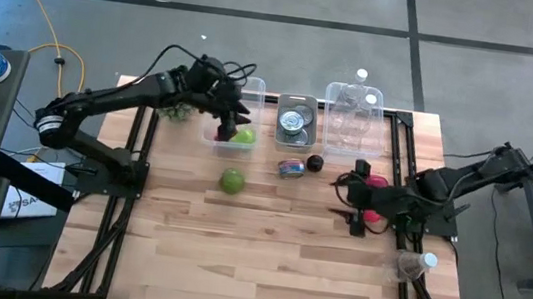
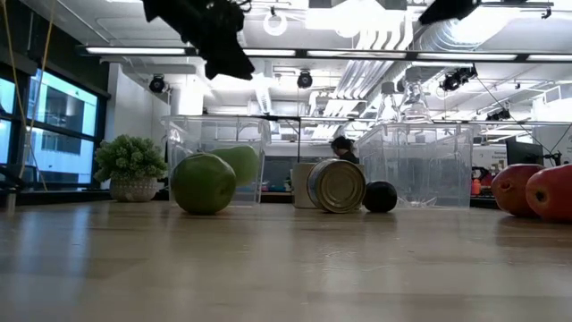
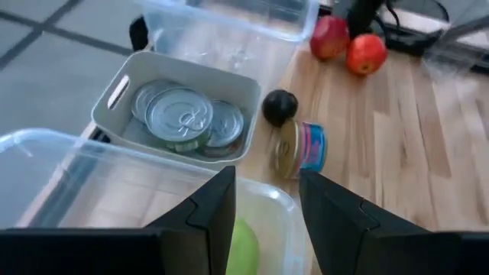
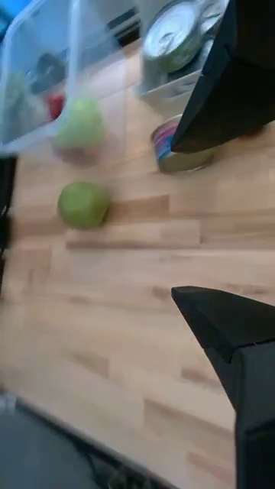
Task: Pick & Place Food Item
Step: Put the red apple into the left transparent bin
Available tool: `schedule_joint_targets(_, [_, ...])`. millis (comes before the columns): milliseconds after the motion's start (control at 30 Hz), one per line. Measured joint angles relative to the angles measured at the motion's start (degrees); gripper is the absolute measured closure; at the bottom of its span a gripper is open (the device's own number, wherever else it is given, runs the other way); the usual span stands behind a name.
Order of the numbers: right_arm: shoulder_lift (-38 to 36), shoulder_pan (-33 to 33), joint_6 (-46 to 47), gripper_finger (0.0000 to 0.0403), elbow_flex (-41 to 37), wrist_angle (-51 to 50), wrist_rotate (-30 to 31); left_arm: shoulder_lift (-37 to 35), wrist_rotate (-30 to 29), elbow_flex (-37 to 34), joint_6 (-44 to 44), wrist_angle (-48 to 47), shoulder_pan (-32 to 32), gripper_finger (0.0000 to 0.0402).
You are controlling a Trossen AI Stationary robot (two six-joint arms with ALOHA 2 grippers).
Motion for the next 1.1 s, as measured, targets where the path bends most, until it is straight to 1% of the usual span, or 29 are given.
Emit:
schedule_joint_targets(33, [0.31, -0.39, 0.48, 0.0114, -0.13, 0.74, 2.01, 0.40, 0.24, 0.00, -0.22, -0.06, 0.31, 0.0264])
schedule_joint_targets(100, [0.84, -1.00, -1.51, 0.0115, -0.18, 7.80, 6.24, 0.86, 0.31, -0.01, 2.70, -1.16, 0.92, 0.0264])
schedule_joint_targets(133, [0.90, -1.14, -4.28, 0.0117, -0.02, 11.08, 7.36, 0.88, 0.24, -0.02, 4.89, -1.48, 1.18, 0.0264])
schedule_joint_targets(200, [0.08, -1.27, -9.05, 0.0123, 0.38, 15.26, 7.40, 0.50, -0.18, 0.00, 6.65, -1.05, 1.56, 0.0264])
schedule_joint_targets(300, [-2.41, -1.22, -11.48, 0.0136, 5.17, 16.76, 7.42, -0.99, -0.58, 0.00, 3.12, 0.03, 2.18, 0.0264])
schedule_joint_targets(400, [-5.47, -1.25, -9.09, 0.0151, 10.28, 17.22, 9.08, -2.80, -0.68, 0.00, -1.84, 3.17, 2.19, 0.0264])
schedule_joint_targets(467, [-6.80, -1.27, -8.18, 0.0162, 12.04, 17.11, 10.02, -4.05, 1.00, 0.00, -5.64, 4.75, 2.18, 0.0264])
schedule_joint_targets(567, [-8.32, -1.23, -8.16, 0.0179, 12.67, 16.73, 8.56, -5.74, 4.71, 0.00, -10.40, 7.15, 2.14, 0.0264])
schedule_joint_targets(633, [-8.41, -1.19, -8.14, 0.0192, 12.74, 16.52, 5.64, -7.05, 5.68, 0.00, -14.24, 9.05, 1.56, 0.0264])
schedule_joint_targets(700, [-8.34, -0.93, -8.76, 0.0207, 12.72, 15.91, 3.74, -8.39, 5.58, 0.01, -16.34, 11.70, 0.34, 0.0264])
schedule_joint_targets(767, [-7.83, -0.63, -9.39, 0.0221, 12.74, 16.21, 3.81, -9.29, 4.66, 0.03, -17.69, 14.22, -1.26, 0.0264])
schedule_joint_targets(867, [-6.74, -0.03, -10.47, 0.0242, 12.76, 16.30, 4.68, -9.71, 4.13, 0.07, -16.81, 17.70, -3.72, 0.0264])
schedule_joint_targets(933, [-6.55, 0.02, -10.36, 0.0254, 12.71, 15.93, 4.23, -10.36, 3.99, 0.07, -16.81, 18.85, -4.85, 0.0264])
schedule_joint_targets(1033, [-6.31, 0.05, -6.23, 0.0271, 12.73, 16.20, 2.99, -11.04, 3.99, 0.09, -14.81, 19.24, -5.89, 0.0264])
schedule_joint_targets(1100, [-6.32, -0.76, -5.00, 0.0281, 12.74, 16.53, 4.20, -11.10, 3.98, 0.09, -12.99, 18.92, -5.95, 0.0264])
